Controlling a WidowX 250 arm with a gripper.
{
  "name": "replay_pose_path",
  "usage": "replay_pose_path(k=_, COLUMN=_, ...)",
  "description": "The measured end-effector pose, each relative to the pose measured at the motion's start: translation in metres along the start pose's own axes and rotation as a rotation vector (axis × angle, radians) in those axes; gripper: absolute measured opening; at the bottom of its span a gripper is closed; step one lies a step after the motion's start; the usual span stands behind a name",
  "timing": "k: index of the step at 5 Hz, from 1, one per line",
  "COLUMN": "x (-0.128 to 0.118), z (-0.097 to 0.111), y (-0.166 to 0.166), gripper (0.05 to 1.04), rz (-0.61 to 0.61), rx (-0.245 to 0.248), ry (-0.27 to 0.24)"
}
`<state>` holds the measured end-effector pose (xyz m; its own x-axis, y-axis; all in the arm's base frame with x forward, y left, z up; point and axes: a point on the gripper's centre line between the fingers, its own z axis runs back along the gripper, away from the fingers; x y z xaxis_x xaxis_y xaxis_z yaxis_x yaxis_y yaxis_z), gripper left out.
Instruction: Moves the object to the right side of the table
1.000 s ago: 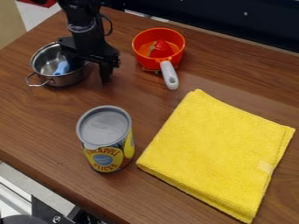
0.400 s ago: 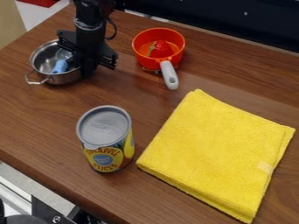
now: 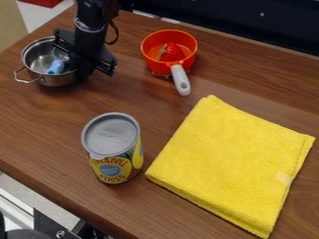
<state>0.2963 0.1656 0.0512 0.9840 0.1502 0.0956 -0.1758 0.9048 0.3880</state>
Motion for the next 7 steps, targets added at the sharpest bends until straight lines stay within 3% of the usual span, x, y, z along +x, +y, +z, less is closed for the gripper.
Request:
replay_pose_path(k=1, x=0.01, z=0.028, y=0.001, gripper=0.062, rz=0.003, rx=-0.029, ry=-0.003)
replay_pose_path(k=2, x=0.019, z=0.062, y=-0.013, gripper=0.062, rz=-0.042, rx=-0.109, ry=0.018)
replay_pose_path(k=3, x=0.018, z=0.098, y=-0.041, gripper=0.062, rz=-0.149, rx=-0.172, ry=0.004)
replay_pose_path(k=5, x=0.017, z=0.161, y=-0.112, gripper=0.062, rz=-0.28, rx=-0.212, ry=-0.122)
replay_pose_path(k=7, x=0.031, z=0.169, y=-0.198, gripper=0.062, rz=-0.431, rx=-0.228, ry=-0.174)
